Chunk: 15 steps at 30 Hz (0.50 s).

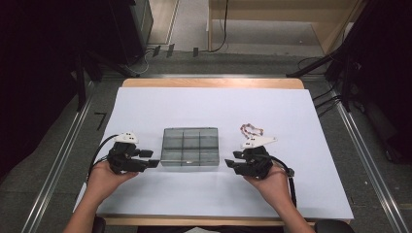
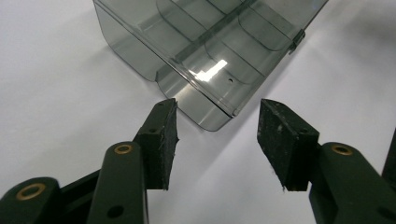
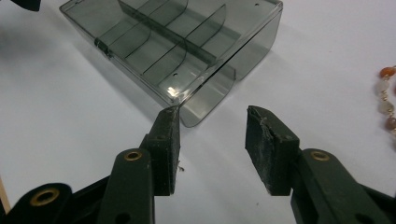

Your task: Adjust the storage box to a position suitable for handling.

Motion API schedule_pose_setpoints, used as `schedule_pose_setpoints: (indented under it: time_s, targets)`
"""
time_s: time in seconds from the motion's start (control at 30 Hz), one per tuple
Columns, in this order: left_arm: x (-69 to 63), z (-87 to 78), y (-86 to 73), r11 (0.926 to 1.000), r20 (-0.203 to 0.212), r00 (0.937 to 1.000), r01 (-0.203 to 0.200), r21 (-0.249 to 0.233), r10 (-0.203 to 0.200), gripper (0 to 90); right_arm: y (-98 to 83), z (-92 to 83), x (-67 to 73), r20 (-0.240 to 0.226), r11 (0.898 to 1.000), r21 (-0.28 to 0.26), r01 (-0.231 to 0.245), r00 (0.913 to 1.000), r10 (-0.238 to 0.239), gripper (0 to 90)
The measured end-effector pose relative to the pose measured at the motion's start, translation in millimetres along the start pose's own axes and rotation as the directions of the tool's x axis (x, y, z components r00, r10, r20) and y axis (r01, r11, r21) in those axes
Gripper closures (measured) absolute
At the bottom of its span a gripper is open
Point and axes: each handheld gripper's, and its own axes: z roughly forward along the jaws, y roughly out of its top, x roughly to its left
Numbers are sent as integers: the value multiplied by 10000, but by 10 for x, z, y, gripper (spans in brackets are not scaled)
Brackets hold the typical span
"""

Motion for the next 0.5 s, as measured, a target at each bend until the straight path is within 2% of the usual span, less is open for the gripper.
schedule_pose_setpoints:
  time_s: [0.13,0.4,0.5]
  targets:
    - [-16,28,-9,9999,56,9999,-125,86,124,527,0,18,41,38,9998,64,202,9998,-203,590]
    - [-17,88,-48,9994,98,9997,-245,231,243,603,-11,73,68,-130,9995,251,170,9998,-167,663]
    - [-20,101,-51,9988,53,9995,-325,352,324,629,-13,104,80,-218,9986,473,243,9995,-233,687]
